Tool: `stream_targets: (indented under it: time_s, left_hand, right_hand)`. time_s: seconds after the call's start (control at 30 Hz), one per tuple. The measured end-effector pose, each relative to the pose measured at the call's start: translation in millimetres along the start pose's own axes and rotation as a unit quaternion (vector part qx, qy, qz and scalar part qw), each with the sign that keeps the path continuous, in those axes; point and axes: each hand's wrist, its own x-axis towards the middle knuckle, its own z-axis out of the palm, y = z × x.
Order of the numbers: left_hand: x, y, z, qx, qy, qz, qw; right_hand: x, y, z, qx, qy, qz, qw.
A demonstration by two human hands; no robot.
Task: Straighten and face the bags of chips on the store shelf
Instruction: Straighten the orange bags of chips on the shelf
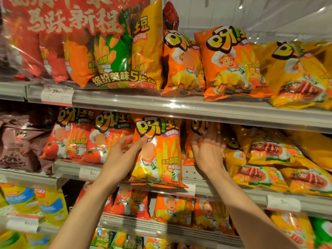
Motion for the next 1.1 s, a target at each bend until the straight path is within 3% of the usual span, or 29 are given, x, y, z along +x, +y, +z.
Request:
stream_targets:
  time_s: [0.07,0.2,0.33,0.6,0.8,1.1]
  left_hand:
    - [-1,0,5,-0.008,-0.002,0.003,1.0]
    - [0,-5,7,-0.014,-0.004,0.002,1.0]
    - [1,-8,7,-0.012,-0.004,0.001,1.0]
    - [0,-11,7,-0.017,-0.006,0.01,1.0]
    - [-1,-12,6,-0.023,-0.01,0.012,1.0]
    - [-4,-6,30,-0.005,-0.018,0.016,1.0]
  right_hand:
    - [0,6,9,0.037,-0.033,0.022,0.999]
    - [6,20,5,0.125,-0.019,0.05,0.991]
    - [14,17,-4,0.073,-0.077,0.066,0.992]
    - [5,1,5,0.192,0.029,0.094,0.976]
    - [11,-5,8,0.143,-0.079,0.069,0.984]
    - [-14,11,-48,0.357,-0.049,0.024,0.933]
